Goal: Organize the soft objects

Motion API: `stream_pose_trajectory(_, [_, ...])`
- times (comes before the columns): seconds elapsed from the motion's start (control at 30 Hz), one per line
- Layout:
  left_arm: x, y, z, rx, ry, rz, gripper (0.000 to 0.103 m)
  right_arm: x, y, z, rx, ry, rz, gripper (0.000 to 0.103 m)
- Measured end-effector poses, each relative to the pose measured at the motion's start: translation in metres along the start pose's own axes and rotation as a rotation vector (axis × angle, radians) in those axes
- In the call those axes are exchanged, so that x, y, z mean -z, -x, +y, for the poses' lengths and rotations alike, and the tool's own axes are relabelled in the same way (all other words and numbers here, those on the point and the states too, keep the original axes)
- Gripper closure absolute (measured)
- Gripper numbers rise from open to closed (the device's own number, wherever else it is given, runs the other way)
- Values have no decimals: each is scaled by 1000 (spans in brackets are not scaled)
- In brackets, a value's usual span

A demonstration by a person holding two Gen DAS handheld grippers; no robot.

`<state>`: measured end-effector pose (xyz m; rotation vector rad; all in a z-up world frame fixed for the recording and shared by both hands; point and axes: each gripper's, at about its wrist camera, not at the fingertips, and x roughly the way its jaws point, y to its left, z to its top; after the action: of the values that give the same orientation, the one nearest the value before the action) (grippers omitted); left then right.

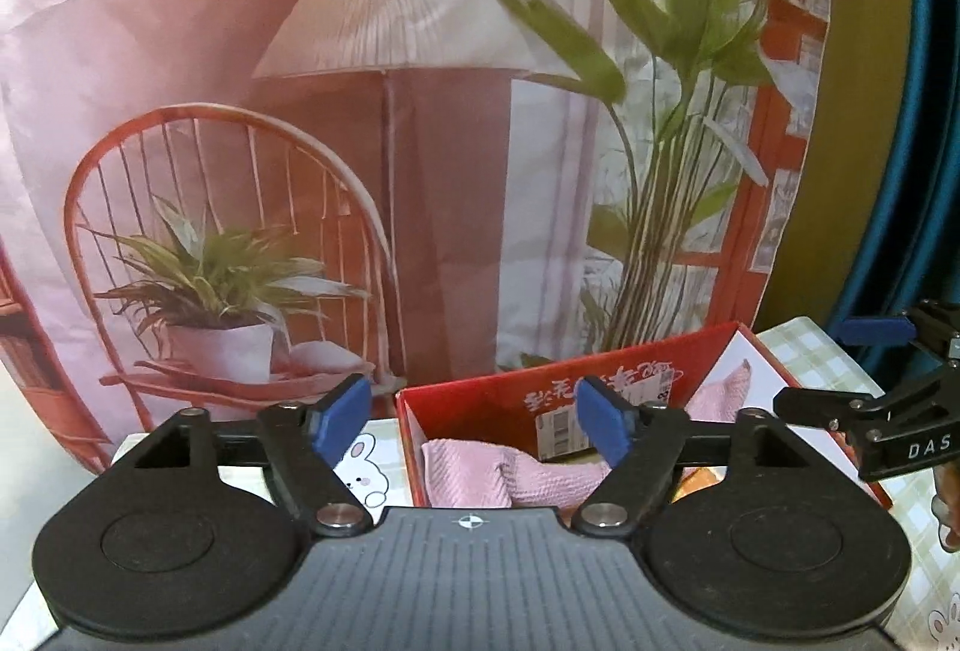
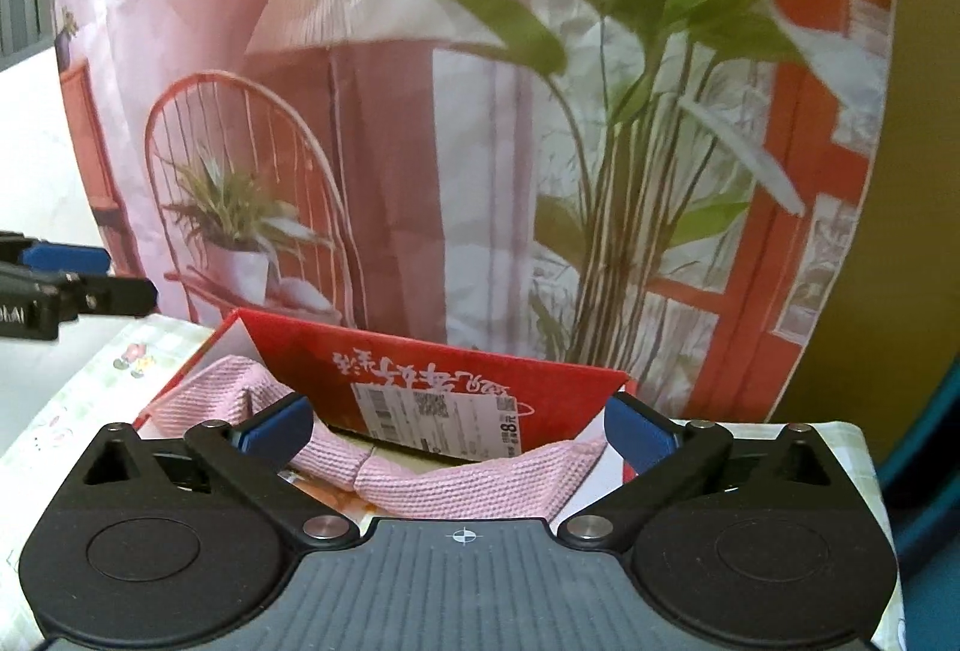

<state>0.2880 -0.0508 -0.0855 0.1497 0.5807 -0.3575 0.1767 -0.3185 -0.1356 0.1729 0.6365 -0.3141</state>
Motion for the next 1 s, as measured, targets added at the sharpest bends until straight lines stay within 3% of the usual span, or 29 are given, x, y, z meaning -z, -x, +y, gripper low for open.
stream_pose_trajectory(0.2, [13,19,-13,-8,-27,9,4,10,24,-1,5,-70,-38,0])
stream_pose_trajectory(0.3, [22,33,-17,-7,1,-3,0,20,34,-2,-9,-93,-41,0])
stream_pose_trajectory(0.47, [42,50,-23,-10,38,14,0,42,53,-3,-40,-133,-39,0])
stream_pose_trajectory(0.7, [79,72,-32,-36,-32,30,0,78,75,2,-107,-160,-22,0])
stream_pose_trajectory(1.0, [129,73,-27,45,43,135,2,123,83,21,-116,-106,83,0])
